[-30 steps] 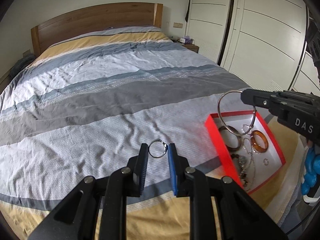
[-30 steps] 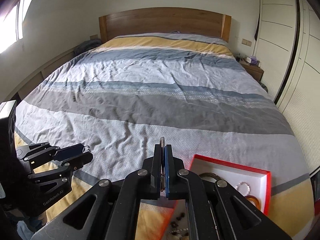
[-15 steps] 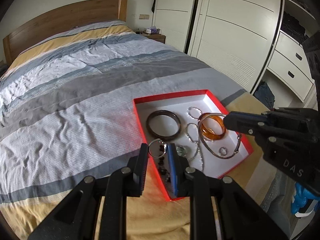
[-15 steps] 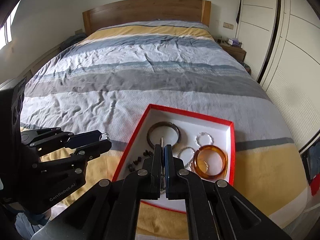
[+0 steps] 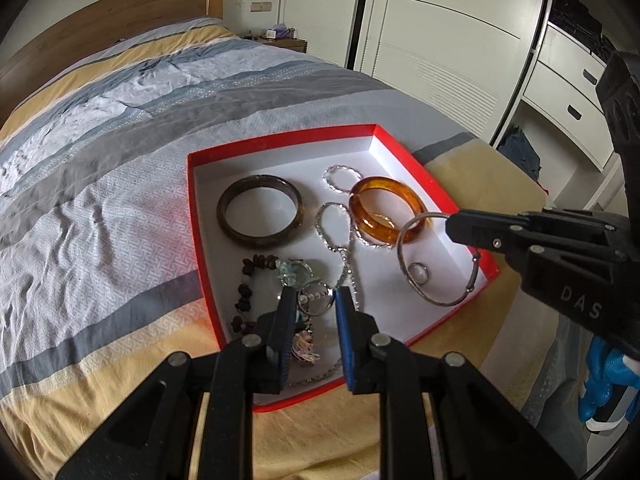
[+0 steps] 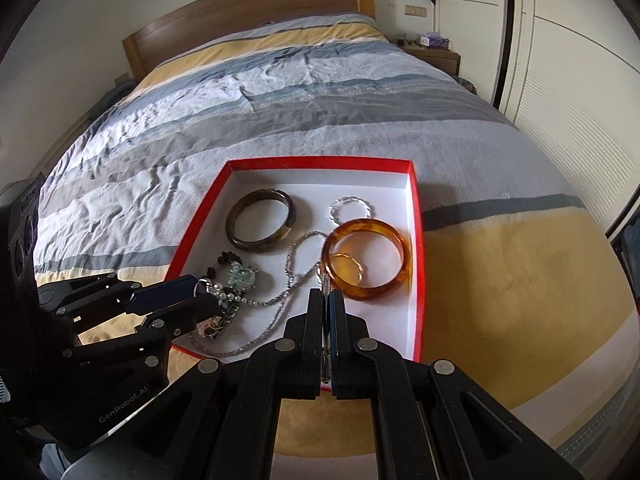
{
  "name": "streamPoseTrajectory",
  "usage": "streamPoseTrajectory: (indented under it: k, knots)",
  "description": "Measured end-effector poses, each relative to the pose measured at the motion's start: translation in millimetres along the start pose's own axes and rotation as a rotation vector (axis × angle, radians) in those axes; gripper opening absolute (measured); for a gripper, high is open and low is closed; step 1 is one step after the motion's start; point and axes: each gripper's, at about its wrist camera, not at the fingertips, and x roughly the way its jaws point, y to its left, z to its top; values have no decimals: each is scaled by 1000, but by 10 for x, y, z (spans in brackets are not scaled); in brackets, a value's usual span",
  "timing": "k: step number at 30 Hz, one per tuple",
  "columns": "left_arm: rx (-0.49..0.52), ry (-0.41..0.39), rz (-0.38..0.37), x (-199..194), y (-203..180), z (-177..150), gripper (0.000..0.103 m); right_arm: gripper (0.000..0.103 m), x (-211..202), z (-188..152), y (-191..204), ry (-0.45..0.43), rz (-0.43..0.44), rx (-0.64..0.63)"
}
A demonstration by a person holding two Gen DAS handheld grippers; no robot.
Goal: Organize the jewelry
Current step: 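Carry the ring into the box with the left tool while the right tool carries the bangle over, then open both tools to release the ring and cable bangle in the box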
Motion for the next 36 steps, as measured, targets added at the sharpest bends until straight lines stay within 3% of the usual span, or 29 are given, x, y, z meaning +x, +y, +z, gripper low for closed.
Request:
streamPoseTrajectory:
  k: [8, 24, 30, 36]
  knots:
    - [6, 39, 12, 196, -30, -67, 18, 4, 184, -75, -272, 33, -20, 47]
    - [-37, 70, 27, 264, 93, -140, 20, 5, 420, -199, -297, 106, -38, 42]
    - [-27, 75, 27, 208, 45, -129, 31, 5, 399, -208, -306, 113, -40, 40]
    - [-53, 74, 19, 100, 71, -118, 32, 10, 288, -189, -291, 104, -45, 37]
